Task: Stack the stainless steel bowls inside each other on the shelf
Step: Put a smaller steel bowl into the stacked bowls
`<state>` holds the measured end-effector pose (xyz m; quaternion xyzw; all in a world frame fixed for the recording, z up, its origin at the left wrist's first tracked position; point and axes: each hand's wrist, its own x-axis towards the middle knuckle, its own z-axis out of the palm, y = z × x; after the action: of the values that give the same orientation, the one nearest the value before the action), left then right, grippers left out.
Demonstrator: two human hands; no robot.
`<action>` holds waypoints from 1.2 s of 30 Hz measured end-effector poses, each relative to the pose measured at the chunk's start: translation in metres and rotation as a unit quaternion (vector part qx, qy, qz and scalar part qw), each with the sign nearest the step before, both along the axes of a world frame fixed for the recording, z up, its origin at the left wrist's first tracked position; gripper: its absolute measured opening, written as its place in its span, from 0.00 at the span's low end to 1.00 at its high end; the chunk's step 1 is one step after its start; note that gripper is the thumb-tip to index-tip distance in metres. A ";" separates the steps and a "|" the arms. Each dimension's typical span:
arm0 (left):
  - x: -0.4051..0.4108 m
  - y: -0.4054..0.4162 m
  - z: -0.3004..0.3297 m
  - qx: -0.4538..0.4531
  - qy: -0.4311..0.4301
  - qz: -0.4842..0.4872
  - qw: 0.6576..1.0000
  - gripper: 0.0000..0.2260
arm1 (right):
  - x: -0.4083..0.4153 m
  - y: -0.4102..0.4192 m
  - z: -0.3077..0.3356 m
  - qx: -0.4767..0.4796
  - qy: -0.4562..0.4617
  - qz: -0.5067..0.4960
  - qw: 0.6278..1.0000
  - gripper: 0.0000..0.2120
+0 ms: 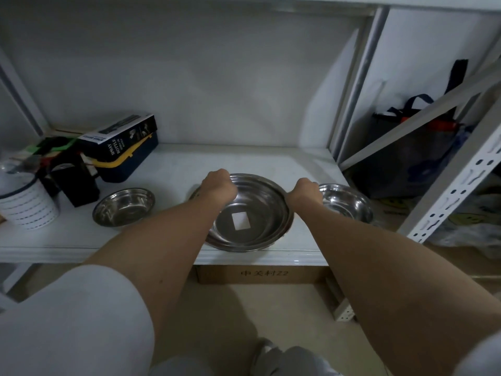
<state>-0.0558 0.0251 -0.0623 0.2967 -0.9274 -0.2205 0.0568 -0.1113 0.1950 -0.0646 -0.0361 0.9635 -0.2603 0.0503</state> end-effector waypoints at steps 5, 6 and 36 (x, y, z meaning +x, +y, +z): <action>-0.041 0.061 0.004 0.029 -0.008 -0.090 0.996 0.11 | -0.019 0.055 0.013 -0.006 0.001 -0.078 0.997 0.18; -0.050 0.074 0.002 0.043 0.000 -0.108 0.993 0.12 | -0.023 0.068 0.013 -0.006 -0.002 -0.090 0.996 0.19; 0.005 -0.041 0.015 0.041 0.059 0.079 0.994 0.08 | 0.003 -0.060 0.013 -0.145 0.001 -0.036 0.989 0.15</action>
<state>-0.0510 -0.0164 -0.0471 0.3578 -0.8861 -0.2704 0.1169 -0.1080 0.1351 -0.0519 -0.0087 0.9162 -0.3991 0.0342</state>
